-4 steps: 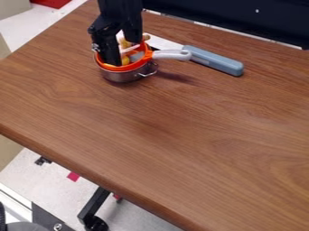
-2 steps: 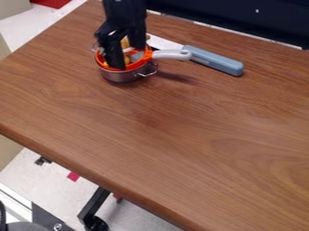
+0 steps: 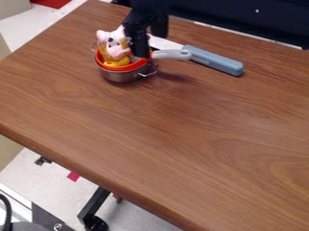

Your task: Move the orange pan at the bottom right of the silver pot

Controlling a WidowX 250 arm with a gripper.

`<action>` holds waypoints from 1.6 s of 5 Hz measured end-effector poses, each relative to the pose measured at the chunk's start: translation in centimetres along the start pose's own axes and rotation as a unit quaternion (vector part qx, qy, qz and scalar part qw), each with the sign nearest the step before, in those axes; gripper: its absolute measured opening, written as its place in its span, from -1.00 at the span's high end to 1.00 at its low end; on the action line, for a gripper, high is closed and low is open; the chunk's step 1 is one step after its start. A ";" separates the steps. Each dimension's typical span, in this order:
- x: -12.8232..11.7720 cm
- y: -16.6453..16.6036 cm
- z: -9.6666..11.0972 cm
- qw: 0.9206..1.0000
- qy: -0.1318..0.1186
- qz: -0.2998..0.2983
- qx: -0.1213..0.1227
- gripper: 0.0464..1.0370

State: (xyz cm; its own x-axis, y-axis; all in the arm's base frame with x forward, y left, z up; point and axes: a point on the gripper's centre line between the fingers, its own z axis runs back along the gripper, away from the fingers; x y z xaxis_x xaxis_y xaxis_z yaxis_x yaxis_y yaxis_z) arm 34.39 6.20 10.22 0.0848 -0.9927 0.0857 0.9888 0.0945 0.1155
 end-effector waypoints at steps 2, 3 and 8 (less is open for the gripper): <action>0.9 2.6 -2.1 0.999 0.022 0.025 -0.022 -0.91; 1.1 3.2 -3.2 0.998 0.034 0.039 -0.034 -0.91; 0.8 2.5 -6.6 0.996 0.075 0.045 -0.025 0.39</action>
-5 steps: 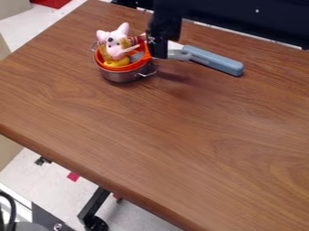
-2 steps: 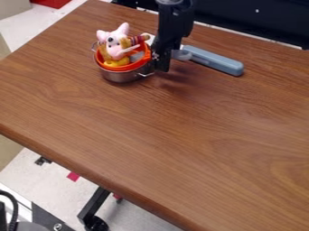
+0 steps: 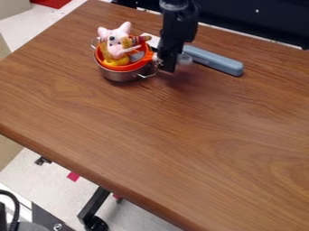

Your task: Move the orange pan at the bottom right of the silver pot

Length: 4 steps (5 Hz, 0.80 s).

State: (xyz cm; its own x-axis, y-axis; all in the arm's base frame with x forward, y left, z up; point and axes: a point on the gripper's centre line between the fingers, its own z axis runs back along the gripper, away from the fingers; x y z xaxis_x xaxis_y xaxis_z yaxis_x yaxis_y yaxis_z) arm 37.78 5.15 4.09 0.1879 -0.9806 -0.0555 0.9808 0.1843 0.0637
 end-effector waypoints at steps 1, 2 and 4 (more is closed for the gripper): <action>-0.2 0.1 0.8 1.000 0.000 0.011 -0.013 0.39; -0.6 0.2 1.0 1.000 -0.002 0.024 -0.013 0.39; -1.4 0.4 2.4 1.000 -0.002 0.028 -0.008 0.39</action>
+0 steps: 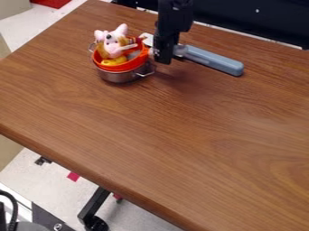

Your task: Move the orange pan at the bottom right of the silver pot

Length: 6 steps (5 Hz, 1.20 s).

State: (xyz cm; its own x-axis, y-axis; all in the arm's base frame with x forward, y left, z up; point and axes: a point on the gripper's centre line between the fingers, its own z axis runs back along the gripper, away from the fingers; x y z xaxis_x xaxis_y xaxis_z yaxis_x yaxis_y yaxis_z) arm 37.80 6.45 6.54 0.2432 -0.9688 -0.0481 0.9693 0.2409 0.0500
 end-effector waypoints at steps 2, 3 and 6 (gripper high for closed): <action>-0.5 -0.5 2.1 0.997 0.050 0.030 0.052 0.39; 0.1 -1.3 2.8 0.996 0.083 -0.004 0.040 0.39; 4.1 -6.2 5.0 0.986 0.104 -0.131 0.019 0.39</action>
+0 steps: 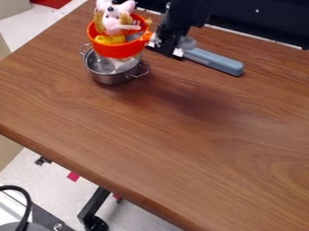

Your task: Move the orange pan at the bottom right of the silver pot

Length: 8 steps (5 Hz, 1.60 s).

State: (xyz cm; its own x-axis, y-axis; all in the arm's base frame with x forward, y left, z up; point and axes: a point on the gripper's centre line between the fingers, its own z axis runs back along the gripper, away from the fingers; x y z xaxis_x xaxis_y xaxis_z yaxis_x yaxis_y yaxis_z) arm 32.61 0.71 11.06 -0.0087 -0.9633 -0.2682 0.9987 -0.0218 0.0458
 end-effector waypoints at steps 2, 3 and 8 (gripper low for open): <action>3.3 -3.4 -0.5 0.998 -0.020 -0.061 0.006 0.39; 4.3 -4.2 -1.7 0.998 -0.044 -0.037 0.000 0.39; 7.0 -5.8 -4.8 0.999 -0.020 -0.035 0.002 0.29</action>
State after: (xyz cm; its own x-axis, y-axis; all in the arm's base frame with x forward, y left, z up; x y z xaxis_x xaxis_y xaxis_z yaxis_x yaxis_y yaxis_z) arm 26.96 -4.58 4.31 -0.0807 -0.9695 -0.2313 0.9954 -0.0905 0.0320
